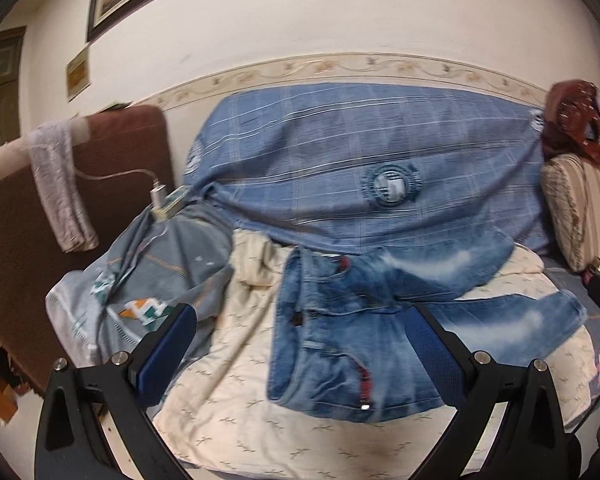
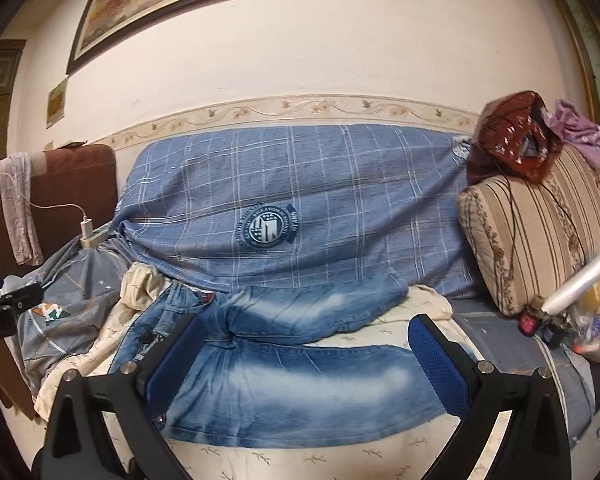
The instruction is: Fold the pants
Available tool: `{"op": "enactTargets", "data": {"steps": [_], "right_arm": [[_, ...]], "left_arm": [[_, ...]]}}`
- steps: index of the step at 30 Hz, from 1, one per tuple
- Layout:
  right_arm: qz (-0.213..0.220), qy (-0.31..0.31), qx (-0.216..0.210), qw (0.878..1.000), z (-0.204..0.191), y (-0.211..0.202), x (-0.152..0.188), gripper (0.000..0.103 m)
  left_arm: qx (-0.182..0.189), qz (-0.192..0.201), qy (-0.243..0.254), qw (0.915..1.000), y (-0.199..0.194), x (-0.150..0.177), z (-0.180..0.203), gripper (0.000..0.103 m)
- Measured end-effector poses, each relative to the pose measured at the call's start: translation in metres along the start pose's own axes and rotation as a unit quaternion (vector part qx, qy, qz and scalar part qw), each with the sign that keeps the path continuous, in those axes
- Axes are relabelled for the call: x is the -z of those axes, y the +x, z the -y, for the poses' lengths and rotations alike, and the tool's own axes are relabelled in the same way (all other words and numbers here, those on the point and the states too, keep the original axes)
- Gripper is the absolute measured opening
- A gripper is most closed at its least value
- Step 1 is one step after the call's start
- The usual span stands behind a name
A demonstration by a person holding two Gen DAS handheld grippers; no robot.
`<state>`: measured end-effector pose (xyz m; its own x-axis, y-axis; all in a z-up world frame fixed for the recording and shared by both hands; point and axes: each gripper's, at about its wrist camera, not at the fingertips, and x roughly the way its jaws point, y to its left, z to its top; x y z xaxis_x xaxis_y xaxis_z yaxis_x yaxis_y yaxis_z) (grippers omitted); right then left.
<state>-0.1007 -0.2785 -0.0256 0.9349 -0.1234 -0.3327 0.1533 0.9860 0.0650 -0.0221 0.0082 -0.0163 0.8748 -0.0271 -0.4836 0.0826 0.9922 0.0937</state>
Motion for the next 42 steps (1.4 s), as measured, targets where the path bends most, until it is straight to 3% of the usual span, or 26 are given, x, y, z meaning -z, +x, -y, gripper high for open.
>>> {"op": "enactTargets", "data": {"steps": [11,42], "right_arm": [[0.006,0.017,0.007,1.0,0.022,-0.014,0.0,0.103],[0.003,0.006,0.001,1.0,0.01,-0.012,0.001,0.103]], "left_arm": [[0.015,0.002,0.024,0.9996,-0.011,-0.005,0.027,0.103],[0.011,-0.01,0.016,0.9998,0.001,-0.005,0.018,0.103]]}}
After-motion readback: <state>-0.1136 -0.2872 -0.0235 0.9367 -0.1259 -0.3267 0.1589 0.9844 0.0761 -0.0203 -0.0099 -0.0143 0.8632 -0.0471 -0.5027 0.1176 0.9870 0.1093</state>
